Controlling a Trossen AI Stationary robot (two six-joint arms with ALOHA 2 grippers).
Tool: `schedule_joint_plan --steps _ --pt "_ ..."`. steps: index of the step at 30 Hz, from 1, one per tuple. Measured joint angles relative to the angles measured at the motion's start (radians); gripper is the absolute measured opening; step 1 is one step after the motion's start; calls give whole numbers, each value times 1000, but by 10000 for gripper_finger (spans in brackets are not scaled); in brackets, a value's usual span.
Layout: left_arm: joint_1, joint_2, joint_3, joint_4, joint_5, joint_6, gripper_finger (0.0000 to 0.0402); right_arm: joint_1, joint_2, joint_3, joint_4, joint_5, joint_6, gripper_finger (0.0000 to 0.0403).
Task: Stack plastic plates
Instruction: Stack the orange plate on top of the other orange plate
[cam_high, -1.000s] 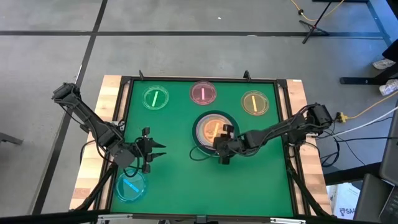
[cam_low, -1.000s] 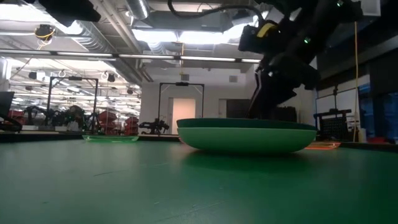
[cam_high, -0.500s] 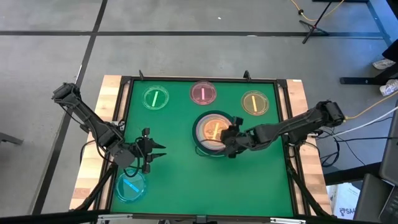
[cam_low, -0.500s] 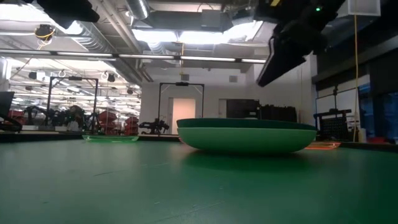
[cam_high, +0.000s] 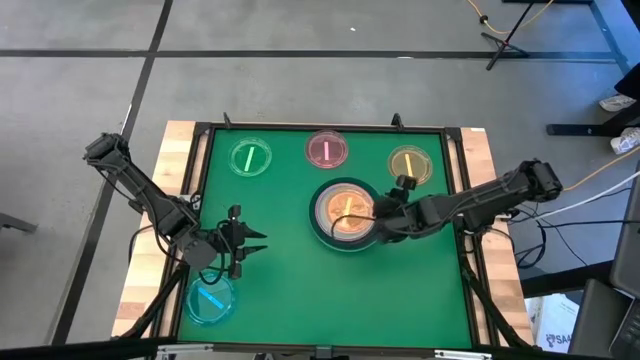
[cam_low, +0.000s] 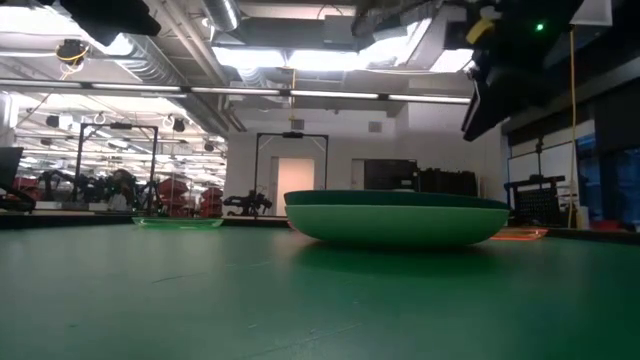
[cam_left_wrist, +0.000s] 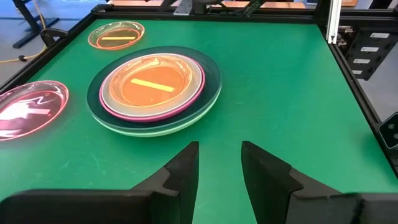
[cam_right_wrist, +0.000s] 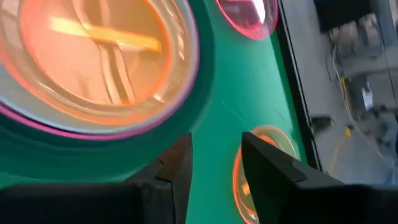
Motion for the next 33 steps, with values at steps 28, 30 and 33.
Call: schedule_joint_plan --steps 28,30,33 --pt "0 0 0 -1 10 1 114 -503 -9 -323 259 -327 -221 133" --pt "0 0 0 -1 10 1 114 -531 -9 -344 309 -324 -248 133" --pt "0 0 0 -1 9 1 114 -573 -9 -381 402 -334 -280 133"
